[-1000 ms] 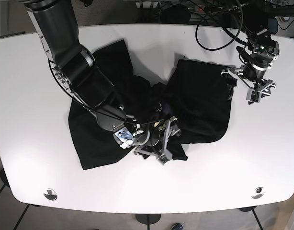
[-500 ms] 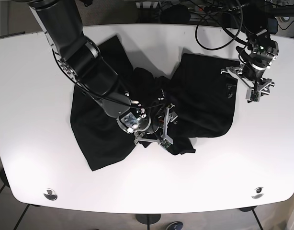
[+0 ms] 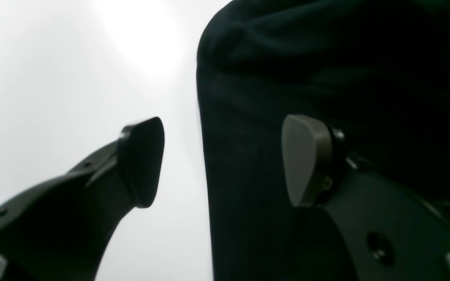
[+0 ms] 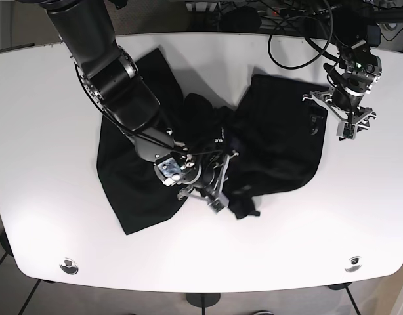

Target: Fold the T-shirt properly

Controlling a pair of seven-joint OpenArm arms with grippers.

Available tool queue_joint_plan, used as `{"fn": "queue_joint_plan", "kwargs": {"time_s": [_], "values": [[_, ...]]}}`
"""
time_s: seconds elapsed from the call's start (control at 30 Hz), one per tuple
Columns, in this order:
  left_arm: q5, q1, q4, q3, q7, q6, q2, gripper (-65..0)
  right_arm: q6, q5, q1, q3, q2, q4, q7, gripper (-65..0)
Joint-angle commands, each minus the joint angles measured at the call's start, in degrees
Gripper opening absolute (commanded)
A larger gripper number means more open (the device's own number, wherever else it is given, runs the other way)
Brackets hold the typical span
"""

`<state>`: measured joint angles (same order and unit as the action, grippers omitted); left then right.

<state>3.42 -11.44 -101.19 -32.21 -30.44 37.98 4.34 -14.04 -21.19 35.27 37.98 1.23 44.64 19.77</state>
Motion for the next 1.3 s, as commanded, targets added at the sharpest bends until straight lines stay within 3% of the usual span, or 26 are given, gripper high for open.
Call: {"fn": "queue_joint_plan", "kwargs": {"time_s": [0.03,0.1,0.27,0.7,0.83,1.0,1.13,1.3], "values": [[0.93,0.32,-0.92,-0.10,1.29,-0.22,0.54,-21.7,-0.33,-0.13,0.21,-4.53,-0.49,7.71,0.32,-63.3],[1.02,0.32,-1.10,-0.10,1.29,-0.22,0.54,-21.7,-0.33,-0.13,-0.58,-9.98,-1.37,16.15,5.33,-63.3],[1.19,0.32,-1.27,0.87,1.38,0.22,-1.13,-21.7,-0.51,-0.13,1.79,-17.19,-1.45,30.48,12.54,-63.3],[0.76,-0.73,-5.41,14.23,2.52,-0.13,-6.23,-21.8,-0.42,-0.74,26.14,-17.89,-1.10,34.87,13.94,-63.3],[0.58,-1.44,-4.35,17.48,8.33,-0.48,-6.23,-21.8,-0.42,-0.74,31.24,-17.98,-1.02,34.96,16.32,-63.1],[0.49,-2.05,1.45,19.50,17.29,-7.69,-5.88,-21.7,-0.51,-0.83,33.70,-18.68,-1.02,35.05,16.67,-63.1],[0.49,-2.05,8.66,19.15,28.28,-11.47,-5.88,-21.2,-0.86,-0.74,34.40,-21.41,-0.05,35.05,16.85,-63.1],[0.49,-2.14,11.30,19.41,29.69,-12.70,-5.88,-21.0,-0.95,-0.48,34.49,-21.41,-0.05,34.70,16.85,-63.1]]}}
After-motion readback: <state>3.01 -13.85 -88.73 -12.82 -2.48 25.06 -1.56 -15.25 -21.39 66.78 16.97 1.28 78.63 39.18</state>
